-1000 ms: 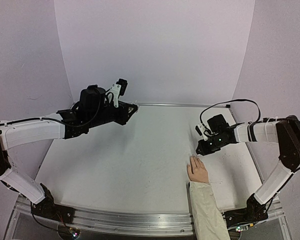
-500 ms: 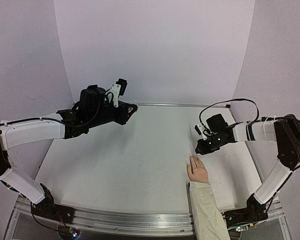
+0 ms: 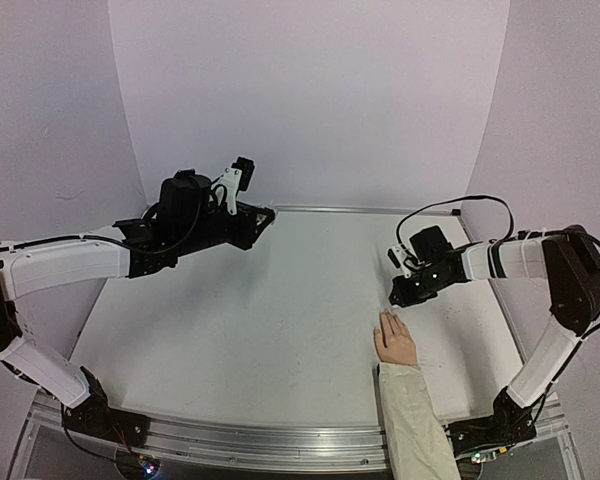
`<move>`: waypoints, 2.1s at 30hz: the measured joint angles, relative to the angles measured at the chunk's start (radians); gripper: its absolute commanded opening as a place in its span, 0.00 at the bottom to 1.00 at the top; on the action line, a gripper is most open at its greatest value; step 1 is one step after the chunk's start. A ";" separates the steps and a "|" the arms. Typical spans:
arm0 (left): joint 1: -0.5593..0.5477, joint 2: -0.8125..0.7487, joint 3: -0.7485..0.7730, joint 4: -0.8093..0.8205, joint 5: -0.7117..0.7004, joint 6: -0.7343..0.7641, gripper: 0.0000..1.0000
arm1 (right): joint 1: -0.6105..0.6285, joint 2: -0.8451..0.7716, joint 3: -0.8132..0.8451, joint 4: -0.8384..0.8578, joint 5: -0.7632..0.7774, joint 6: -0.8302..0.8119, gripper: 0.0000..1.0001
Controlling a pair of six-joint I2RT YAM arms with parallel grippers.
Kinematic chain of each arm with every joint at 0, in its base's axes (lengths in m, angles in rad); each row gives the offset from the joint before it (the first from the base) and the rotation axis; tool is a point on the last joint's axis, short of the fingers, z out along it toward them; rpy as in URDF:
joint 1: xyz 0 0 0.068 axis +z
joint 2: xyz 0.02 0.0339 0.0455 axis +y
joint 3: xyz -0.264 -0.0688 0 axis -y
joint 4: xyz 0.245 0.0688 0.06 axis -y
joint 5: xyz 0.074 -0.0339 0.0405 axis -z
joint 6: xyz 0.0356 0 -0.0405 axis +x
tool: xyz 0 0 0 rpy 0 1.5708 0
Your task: Paint the nails
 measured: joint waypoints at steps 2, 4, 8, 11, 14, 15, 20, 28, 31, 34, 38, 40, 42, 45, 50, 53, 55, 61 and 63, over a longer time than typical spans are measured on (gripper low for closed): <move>0.000 0.000 0.000 0.000 -0.003 0.000 0.00 | 0.000 0.005 0.009 0.001 0.004 0.000 0.00; 0.000 0.000 0.000 0.000 -0.005 0.000 0.00 | 0.000 0.010 0.019 0.001 0.007 0.000 0.00; 0.000 0.000 0.000 0.000 -0.007 0.002 0.00 | 0.000 0.010 0.037 0.000 0.015 0.000 0.00; 0.000 0.000 0.000 0.000 -0.013 0.008 0.00 | 0.000 0.010 0.056 0.001 0.028 0.000 0.00; 0.001 0.003 0.002 0.000 -0.015 0.011 0.00 | -0.001 0.009 0.072 -0.001 0.031 -0.001 0.00; 0.001 0.005 0.004 0.000 -0.016 0.013 0.00 | -0.001 0.007 0.076 -0.003 0.031 -0.002 0.00; 0.002 0.006 0.008 0.000 -0.024 0.027 0.00 | -0.013 -0.026 0.098 -0.010 0.031 -0.001 0.00; 0.014 -0.035 -0.006 0.002 0.119 0.038 0.00 | -0.023 -0.098 0.171 -0.004 0.095 0.098 0.00; 0.014 -0.084 -0.066 0.018 0.231 0.057 0.00 | -0.026 -0.098 0.220 -0.032 0.006 0.105 0.00; 0.014 -0.145 -0.165 0.039 0.330 0.082 0.00 | -0.024 -0.104 0.253 -0.035 -0.116 0.105 0.00; 0.014 -0.208 -0.280 0.072 0.415 0.109 0.00 | -0.011 -0.156 0.253 -0.031 -0.264 0.127 0.00; 0.014 -0.224 -0.308 0.087 0.448 0.115 0.00 | 0.011 -0.194 0.257 -0.024 -0.337 0.143 0.00; 0.014 -0.233 -0.322 0.106 0.476 0.117 0.00 | 0.042 -0.215 0.284 -0.020 -0.400 0.159 0.00; 0.014 -0.249 -0.334 0.149 0.506 0.134 0.00 | 0.117 -0.228 0.357 -0.001 -0.474 0.184 0.00; 0.014 -0.265 -0.335 0.197 0.549 0.196 0.00 | 0.216 -0.233 0.425 0.048 -0.568 0.216 0.00; 0.014 -0.265 -0.335 0.203 0.570 0.230 0.00 | 0.246 -0.233 0.427 0.074 -0.601 0.235 0.00; 0.014 -0.262 -0.335 0.204 0.581 0.251 0.00 | 0.263 -0.233 0.428 0.080 -0.607 0.241 0.00; 0.014 -0.232 -0.333 0.212 0.600 0.296 0.00 | 0.297 -0.229 0.453 0.092 -0.623 0.240 0.00; 0.014 -0.218 -0.331 0.212 0.600 0.303 0.00 | 0.306 -0.218 0.472 0.097 -0.629 0.240 0.00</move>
